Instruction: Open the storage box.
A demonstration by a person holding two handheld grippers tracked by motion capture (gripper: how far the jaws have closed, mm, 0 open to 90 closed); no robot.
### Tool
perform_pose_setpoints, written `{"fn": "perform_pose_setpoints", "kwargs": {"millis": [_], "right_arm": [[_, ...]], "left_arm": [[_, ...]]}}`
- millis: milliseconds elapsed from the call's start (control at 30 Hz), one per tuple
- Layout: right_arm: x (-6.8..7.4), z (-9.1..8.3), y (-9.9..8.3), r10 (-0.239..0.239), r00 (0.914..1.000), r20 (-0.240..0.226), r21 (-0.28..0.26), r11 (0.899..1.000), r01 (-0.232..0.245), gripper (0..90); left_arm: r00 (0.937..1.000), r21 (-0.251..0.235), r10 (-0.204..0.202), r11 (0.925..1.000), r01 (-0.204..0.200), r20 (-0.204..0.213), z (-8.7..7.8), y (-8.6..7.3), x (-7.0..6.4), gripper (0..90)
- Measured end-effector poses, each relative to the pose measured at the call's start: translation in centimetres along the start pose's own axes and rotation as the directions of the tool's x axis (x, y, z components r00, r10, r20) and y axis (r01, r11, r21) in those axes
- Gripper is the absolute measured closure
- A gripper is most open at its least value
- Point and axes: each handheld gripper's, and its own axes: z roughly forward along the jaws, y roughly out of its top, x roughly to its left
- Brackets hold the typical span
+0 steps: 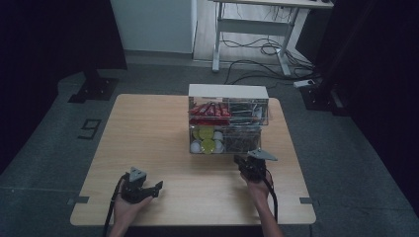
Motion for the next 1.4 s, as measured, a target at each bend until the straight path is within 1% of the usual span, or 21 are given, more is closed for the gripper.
{"fn": "perform_pose_setpoints", "kwargs": {"millis": [67, 167, 533, 633, 733, 833, 967, 1200, 1300, 1400], "right_arm": [[0.0, -0.1, 0.0, 0.003, 1.0, -0.001, -0.001, 1.0, -0.003, 89.5], [0.1, -0.2, 0.1, -0.005, 1.0, -0.001, -0.003, 1.0, 0.005, 89.5], [0.3, -0.4, 0.1, -0.011, 0.9999, 0.002, -0.009, 1.0, 0.011, 89.5], [0.5, -0.6, 0.1, -0.029, 0.9995, 0.012, -0.014, 0.999, 0.029, 89.5], [0.6, -0.7, 0.2, -0.034, 0.9993, 0.013, -0.018, 0.999, 0.034, 89.5], [0.7, -0.7, 0.2, -0.036, 0.9992, 0.015, -0.026, 0.999, 0.036, 89.5], [0.9, -1.1, 0.2, -0.05, 0.9985, 0.023, -0.043, 0.998, 0.051, 89.5], [1.1, -1.3, 0.3, -0.054, 0.9983, 0.022, -0.056, 0.997, 0.055, 89.5], [1.2, -1.4, 0.3, -0.062, 0.9975, 0.034, -0.07, 0.995, 0.064, 89.5], [1.1, -1.7, 0.5, -0.059, 0.9973, 0.043, -0.091, 0.994, 0.063, 89.4]], "left_arm": [[1.0, -0.002, -0.002, 1.0, 0.002, -0.002, -0.1, 0.0, 0.1, 26.6], [1.0, -0.004, -0.002, 1.0, 0.002, -0.006, -0.2, 0.0, 0.2, 26.6], [1.0, -0.004, -0.004, 1.0, 0.004, -0.003, -0.2, 0.1, 0.2, 26.6], [1.0, -0.004, -0.005, 1.0, 0.005, -0.003, -0.2, 0.1, 0.2, 26.6], [1.0, -0.001, -0.001, 1.0, 0.001, -0.003, -0.1, 0.0, 0.1, 26.6], [1.0, 0.0, 0.0, 1.0, 0.0, -0.002, -0.2, 0.1, 0.1, 26.6], [1.0, -0.001, 0.001, 1.0, -0.001, -0.001, -0.2, 0.1, 0.1, 26.6], [1.0, -0.001, 0.0, 1.0, 0.0, 0.002, -0.2, 0.1, 0.0, 26.6], [1.0, 0.002, 0.002, 1.0, -0.002, 0.001, -0.1, 0.0, 0.0, 26.6], [1.0, 0.004, 0.003, 1.0, -0.003, 0.0, 0.0, 0.0, 0.0, 26.6]]}}
